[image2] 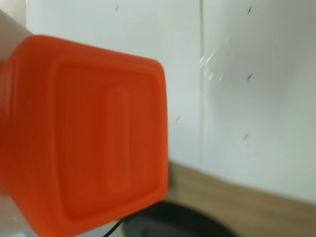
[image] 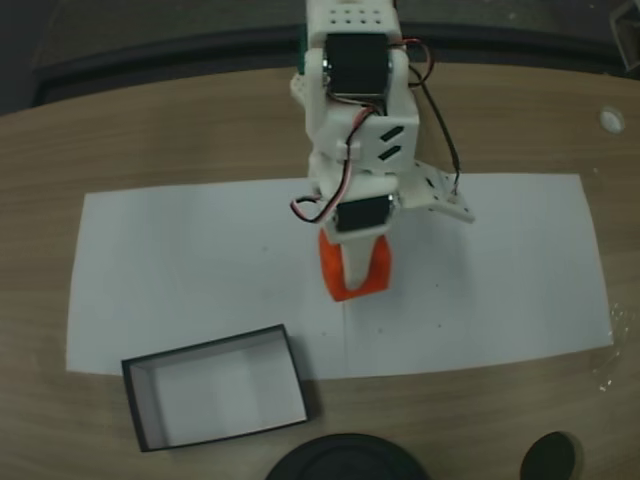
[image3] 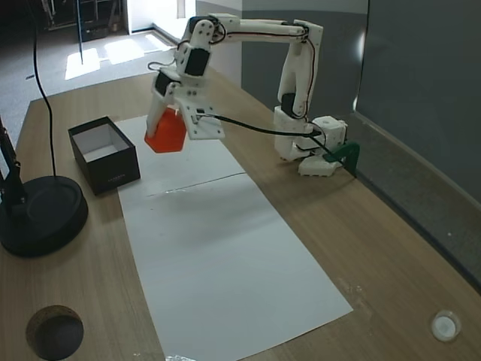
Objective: Grab a orange square and put it in the box.
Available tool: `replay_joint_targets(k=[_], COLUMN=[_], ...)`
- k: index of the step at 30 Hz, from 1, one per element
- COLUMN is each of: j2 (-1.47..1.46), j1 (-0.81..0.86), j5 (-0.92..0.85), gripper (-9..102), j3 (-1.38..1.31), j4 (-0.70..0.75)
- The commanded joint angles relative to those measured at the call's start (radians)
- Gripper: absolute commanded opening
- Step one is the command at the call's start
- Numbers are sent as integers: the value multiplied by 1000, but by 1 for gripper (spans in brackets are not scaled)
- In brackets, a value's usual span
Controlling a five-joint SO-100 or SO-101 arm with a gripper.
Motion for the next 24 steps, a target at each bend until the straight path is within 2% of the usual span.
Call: replay_joint_targets(k=[1,13,24], j2=[0,-479,-819], j1=[52,249,245], j5=[-3,-5,-3], gripper=[3,3,3], j3=[-278,-881,-1068], j4=[-8,0,-2])
